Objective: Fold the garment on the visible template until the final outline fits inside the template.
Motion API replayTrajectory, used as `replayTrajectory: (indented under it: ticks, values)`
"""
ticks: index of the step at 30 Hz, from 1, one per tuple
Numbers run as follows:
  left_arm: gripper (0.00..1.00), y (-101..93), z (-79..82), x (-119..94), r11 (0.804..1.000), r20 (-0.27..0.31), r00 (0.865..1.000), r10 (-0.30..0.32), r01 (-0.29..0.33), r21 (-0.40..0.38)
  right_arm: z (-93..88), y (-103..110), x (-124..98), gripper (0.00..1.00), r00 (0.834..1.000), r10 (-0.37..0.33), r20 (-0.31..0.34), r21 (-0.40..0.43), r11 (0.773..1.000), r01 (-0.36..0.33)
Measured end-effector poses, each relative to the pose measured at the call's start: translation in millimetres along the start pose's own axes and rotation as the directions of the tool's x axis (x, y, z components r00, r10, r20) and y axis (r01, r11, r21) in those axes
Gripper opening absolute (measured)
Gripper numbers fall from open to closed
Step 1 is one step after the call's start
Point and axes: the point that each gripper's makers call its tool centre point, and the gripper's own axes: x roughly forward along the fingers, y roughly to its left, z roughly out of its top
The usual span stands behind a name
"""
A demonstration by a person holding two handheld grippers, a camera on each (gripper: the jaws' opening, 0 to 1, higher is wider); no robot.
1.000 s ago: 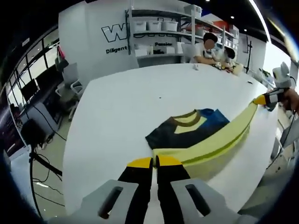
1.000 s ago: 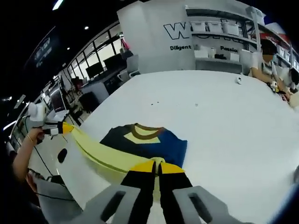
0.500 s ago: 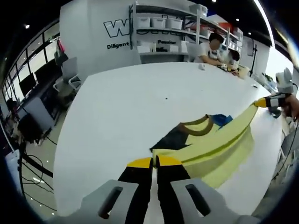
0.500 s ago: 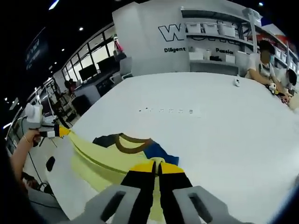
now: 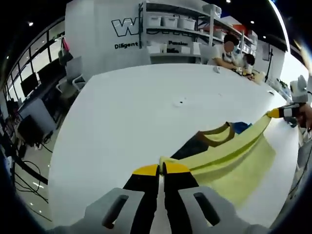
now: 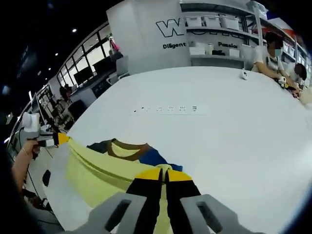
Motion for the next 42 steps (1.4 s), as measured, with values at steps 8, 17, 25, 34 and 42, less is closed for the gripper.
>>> replayTrajectory:
  ticks: [8,17,25,34,42]
  values:
    - [0.02,4.3,-6.6,26,1.0,-0.026,1.0,0.002,-0.003,-0.03,-12.5,-15,23,0.0,0.998,-0.045,-0.045,0.057,0.997,0.047]
    - [0.03,10.8,-14.0,45,0.998,-0.039,0.999,0.011,-0.013,-0.056,-9.5,-18,40,0.0,0.998,-0.055,-0.019,0.049,0.997,0.056]
    - [0.08,16.8,-1.8,50,0.999,0.02,0.999,0.038,-0.037,-0.016,-0.5,-26,47,0.07,0.996,-0.078,0.05,-0.016,0.997,0.079]
    - [0.4,9.0,-5.0,40,0.994,0.044,0.999,-0.004,-0.001,0.11,-4.3,-14,38,0.35,0.997,-0.029,0.07,-0.199,0.979,0.043]
    - [0.56,-2.7,-31.7,42,0.962,-0.033,0.999,-0.028,0.036,0.269,-30.6,-14,50,0.52,0.999,-0.043,-0.03,-0.378,0.925,0.028]
